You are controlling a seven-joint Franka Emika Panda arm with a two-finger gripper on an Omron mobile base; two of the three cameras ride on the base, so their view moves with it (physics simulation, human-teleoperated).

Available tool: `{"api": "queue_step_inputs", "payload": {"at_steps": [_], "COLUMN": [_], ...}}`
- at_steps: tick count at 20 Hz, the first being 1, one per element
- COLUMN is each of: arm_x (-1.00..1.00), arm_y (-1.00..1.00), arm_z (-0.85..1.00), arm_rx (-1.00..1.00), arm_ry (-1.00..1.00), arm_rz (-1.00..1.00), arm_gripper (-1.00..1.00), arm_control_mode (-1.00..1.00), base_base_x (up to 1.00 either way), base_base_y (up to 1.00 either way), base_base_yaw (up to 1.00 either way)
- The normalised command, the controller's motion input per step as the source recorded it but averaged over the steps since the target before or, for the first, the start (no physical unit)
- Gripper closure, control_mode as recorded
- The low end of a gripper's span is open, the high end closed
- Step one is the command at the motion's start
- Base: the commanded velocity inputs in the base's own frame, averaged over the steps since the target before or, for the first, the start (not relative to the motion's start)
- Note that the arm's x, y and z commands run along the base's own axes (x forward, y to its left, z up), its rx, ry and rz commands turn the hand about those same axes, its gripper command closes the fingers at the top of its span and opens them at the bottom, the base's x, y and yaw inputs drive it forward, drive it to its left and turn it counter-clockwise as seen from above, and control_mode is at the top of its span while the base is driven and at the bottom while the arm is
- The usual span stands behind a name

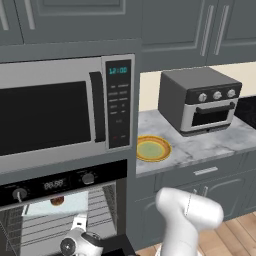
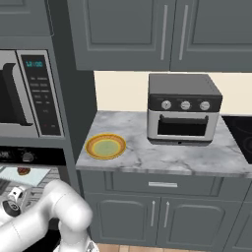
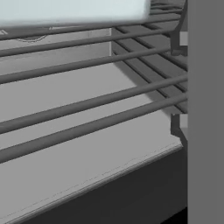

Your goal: Take the baked cake out of the oven and place it on the plate for cooling. Then close the oven door.

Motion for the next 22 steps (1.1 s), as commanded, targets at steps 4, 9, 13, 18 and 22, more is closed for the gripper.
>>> {"api": "queue_step_inputs", "payload": {"at_steps": [4,9,13,18,22], "arm_x": [-0.66,-0.69,-0.71,-0.75,-0.76], "arm_y": [0.06,0.10,0.11,0.10,0.10], "arm_z": [-0.41,-0.40,-0.42,-0.41,-0.40], "arm_rx": [0.00,-0.01,-0.01,-0.01,0.00], "arm_ry": [0.10,0.13,0.11,0.11,0.10], "arm_rz": [-0.02,-0.03,-0.03,-0.02,-0.01], "arm_gripper": [1.00,1.00,1.00,1.00,1.00], "arm_control_mode": [-1.00,-1.00,-1.00,-1.00,-1.00], "base_base_x": [0.00,0.00,0.00,0.00,0.00], "base_base_y": [0.00,0.00,0.00,0.00,0.00], "base_base_yaw": [0.00,0.00,0.00,0.00,0.00]}}
